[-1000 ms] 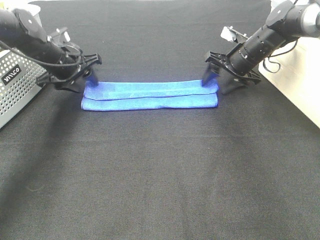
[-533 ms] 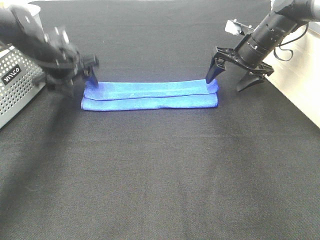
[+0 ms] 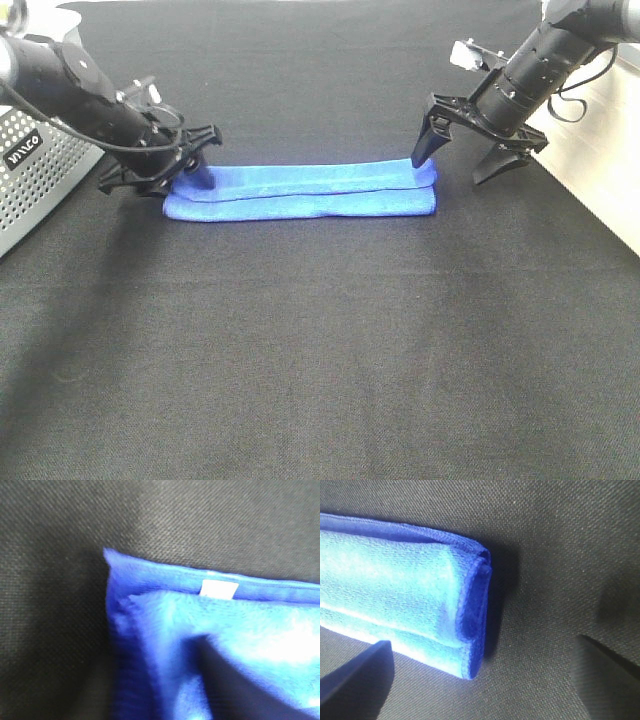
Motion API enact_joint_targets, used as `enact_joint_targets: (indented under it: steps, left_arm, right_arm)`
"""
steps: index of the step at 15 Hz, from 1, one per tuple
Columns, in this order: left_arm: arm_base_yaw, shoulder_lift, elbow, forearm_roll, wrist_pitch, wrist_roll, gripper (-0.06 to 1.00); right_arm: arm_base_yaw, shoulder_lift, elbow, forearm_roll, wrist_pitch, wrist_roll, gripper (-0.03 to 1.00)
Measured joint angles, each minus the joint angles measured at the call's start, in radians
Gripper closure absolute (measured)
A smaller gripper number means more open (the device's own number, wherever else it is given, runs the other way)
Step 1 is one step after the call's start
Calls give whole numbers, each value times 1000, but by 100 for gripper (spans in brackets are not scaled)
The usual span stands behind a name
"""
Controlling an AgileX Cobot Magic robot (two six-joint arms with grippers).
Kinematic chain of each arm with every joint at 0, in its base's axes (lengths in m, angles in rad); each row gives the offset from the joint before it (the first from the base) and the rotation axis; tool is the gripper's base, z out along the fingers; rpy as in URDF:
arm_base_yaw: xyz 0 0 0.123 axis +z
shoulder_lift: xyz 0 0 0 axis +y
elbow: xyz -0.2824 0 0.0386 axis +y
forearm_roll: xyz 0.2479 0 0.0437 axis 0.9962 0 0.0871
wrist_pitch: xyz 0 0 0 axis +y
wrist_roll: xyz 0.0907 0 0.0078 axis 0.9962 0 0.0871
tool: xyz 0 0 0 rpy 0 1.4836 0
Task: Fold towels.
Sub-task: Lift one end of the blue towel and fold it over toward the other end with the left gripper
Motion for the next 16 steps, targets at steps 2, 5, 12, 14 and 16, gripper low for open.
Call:
enact_joint_targets:
  steps: [2, 5, 12, 14, 16]
  left_arm:
    - [-3, 1, 0, 2, 2, 0, 88]
    - [-7, -32, 0, 114, 50, -58, 88]
    - [-26, -188, -133, 552, 379, -303, 88]
    - [-88, -197, -212, 553, 457, -318, 88]
    - [-153, -197, -250, 520, 471, -347, 88]
  right_arm:
    - [0, 0, 0, 0, 8, 1, 7]
    - [0, 0, 0, 0, 8, 1, 7]
    - [0, 0, 0, 0, 55, 21, 7]
    - [0, 0, 0, 0, 60, 24, 7]
    - [0, 0, 0, 0, 61, 26, 7]
